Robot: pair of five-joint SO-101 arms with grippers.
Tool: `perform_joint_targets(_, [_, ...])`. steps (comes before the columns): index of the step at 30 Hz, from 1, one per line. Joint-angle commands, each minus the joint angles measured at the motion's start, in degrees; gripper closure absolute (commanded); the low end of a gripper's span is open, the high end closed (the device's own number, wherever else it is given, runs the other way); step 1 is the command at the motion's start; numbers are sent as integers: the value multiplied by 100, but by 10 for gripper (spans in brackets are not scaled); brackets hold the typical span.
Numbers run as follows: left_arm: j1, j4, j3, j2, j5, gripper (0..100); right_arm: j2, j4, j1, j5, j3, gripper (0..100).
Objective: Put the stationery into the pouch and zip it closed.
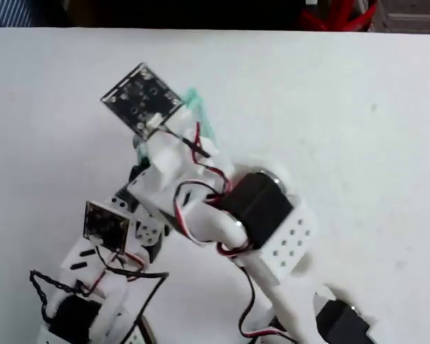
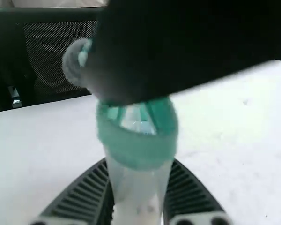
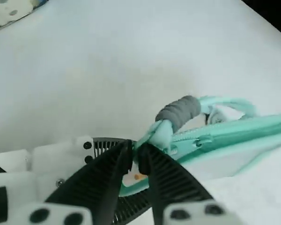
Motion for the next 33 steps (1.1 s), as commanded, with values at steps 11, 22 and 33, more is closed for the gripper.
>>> perform_joint_targets(11, [4, 132, -501, 13, -431, 980, -462, -198, 646, 70, -167, 981])
perform_joint_targets(22, [57, -176, -440, 48, -448, 980, -435, 119, -716, 70, -176, 981])
perform_joint_targets(33, [57, -35, -466, 40, -448, 980, -646, 154, 1007, 1609, -1512, 794])
